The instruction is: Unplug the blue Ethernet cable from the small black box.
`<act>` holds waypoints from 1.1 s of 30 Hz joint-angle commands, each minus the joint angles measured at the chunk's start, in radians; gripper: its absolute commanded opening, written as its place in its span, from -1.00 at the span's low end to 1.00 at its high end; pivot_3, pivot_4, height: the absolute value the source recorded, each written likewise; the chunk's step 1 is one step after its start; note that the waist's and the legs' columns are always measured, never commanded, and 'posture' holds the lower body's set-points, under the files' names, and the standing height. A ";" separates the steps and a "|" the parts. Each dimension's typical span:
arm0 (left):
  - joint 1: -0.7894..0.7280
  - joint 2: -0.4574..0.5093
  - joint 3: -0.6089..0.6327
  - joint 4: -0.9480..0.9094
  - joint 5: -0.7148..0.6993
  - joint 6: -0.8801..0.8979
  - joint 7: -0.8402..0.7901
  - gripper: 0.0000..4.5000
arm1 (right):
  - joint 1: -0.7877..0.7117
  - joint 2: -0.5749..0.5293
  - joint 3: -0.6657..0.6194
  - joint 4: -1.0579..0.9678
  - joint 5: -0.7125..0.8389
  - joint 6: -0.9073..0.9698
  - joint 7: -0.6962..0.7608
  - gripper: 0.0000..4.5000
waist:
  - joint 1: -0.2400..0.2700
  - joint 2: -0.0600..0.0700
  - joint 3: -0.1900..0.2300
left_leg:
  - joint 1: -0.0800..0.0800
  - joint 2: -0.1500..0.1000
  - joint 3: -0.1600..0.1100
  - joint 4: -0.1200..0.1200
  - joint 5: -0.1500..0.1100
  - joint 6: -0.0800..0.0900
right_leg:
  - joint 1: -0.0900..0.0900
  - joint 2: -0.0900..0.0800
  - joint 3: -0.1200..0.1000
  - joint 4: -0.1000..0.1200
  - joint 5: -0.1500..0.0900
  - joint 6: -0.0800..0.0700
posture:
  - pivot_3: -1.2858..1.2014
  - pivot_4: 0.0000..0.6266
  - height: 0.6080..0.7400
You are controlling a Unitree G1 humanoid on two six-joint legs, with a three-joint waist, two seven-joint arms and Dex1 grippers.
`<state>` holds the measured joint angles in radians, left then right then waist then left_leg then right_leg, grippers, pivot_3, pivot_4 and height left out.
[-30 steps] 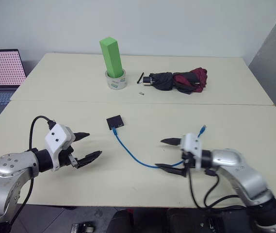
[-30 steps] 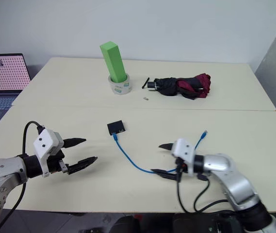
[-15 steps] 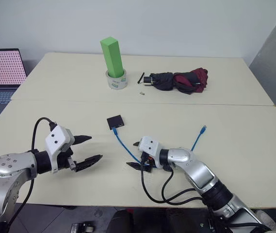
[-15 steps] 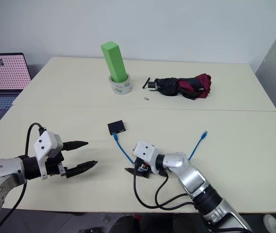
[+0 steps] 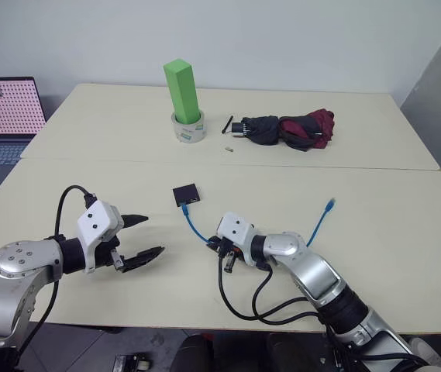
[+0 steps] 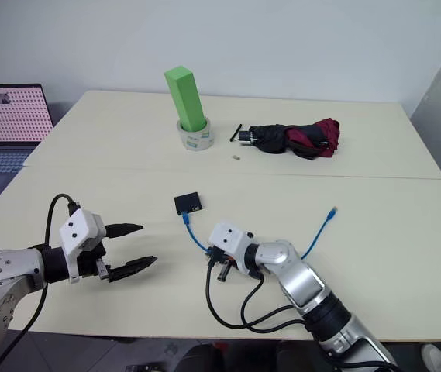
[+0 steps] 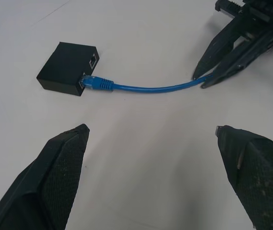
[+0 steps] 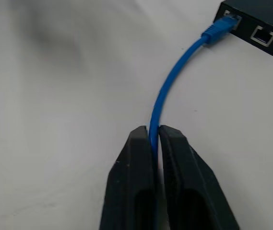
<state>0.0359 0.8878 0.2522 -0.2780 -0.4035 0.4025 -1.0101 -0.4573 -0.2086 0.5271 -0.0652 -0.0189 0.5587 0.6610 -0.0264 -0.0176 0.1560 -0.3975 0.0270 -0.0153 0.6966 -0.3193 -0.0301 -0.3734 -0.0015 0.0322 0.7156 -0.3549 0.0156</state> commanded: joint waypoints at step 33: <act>-0.032 -0.029 -0.110 -0.121 -0.116 0.092 -0.037 1.00 | 0.071 -0.278 -0.185 -0.053 0.084 -0.027 0.130 -0.14 | 0.002 0.000 0.000 | -0.001 0.000 0.001 0.000 0.000 0.001 | 0.001 0.000 0.001 -0.002 0.000 0.000 | 0.03 -0.52 1.00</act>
<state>0.0143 0.8606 0.1405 -0.3681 -0.5078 0.4958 -1.0515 -0.3715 -0.5039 0.3087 -0.1610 0.0939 0.5649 0.8047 -0.0245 -0.0172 0.1564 -0.3980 0.0271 -0.0147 0.6968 -0.3196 -0.0295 -0.3727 -0.0013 0.0330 0.7134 -0.3549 0.0156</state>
